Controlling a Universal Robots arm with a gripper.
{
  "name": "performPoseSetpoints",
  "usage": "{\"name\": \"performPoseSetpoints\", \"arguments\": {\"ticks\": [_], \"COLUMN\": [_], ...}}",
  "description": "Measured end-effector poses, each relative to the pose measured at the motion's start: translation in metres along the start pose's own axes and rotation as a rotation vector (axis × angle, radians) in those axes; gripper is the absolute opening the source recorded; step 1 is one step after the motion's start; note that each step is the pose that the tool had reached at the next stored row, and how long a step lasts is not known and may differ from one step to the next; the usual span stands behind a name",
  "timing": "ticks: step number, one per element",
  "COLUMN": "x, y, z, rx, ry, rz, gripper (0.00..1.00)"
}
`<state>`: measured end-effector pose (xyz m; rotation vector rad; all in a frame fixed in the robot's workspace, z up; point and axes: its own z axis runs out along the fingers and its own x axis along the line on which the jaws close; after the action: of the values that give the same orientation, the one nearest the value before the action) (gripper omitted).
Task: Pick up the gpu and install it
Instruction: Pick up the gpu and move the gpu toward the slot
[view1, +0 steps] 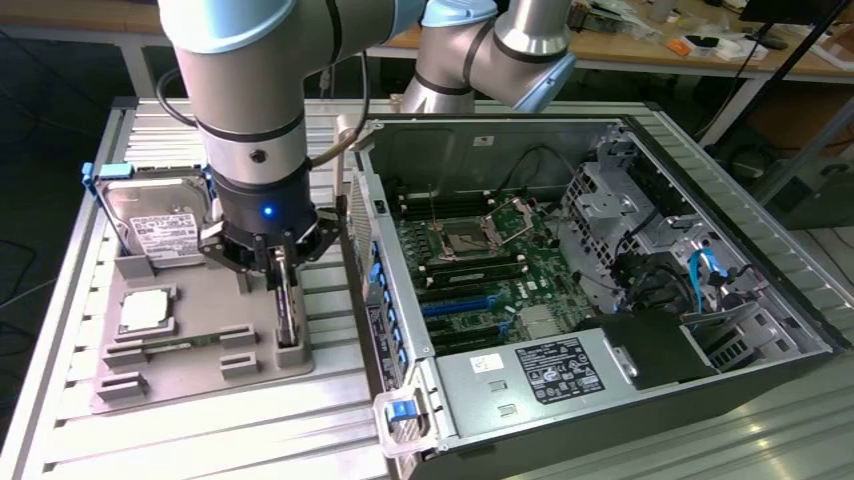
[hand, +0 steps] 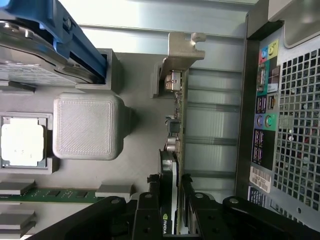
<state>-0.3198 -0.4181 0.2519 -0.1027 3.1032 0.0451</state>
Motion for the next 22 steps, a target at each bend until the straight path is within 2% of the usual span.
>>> {"name": "performPoseSetpoints", "arguments": {"ticks": [12,22], "x": [0.000,-0.001], "y": [0.0004,0.0008], "z": [-0.0136,-0.0297], "rx": [0.0001,0.0000], "ry": [0.0002,0.0000], "rz": [0.000,0.000], "gripper": [0.27,0.27]}}
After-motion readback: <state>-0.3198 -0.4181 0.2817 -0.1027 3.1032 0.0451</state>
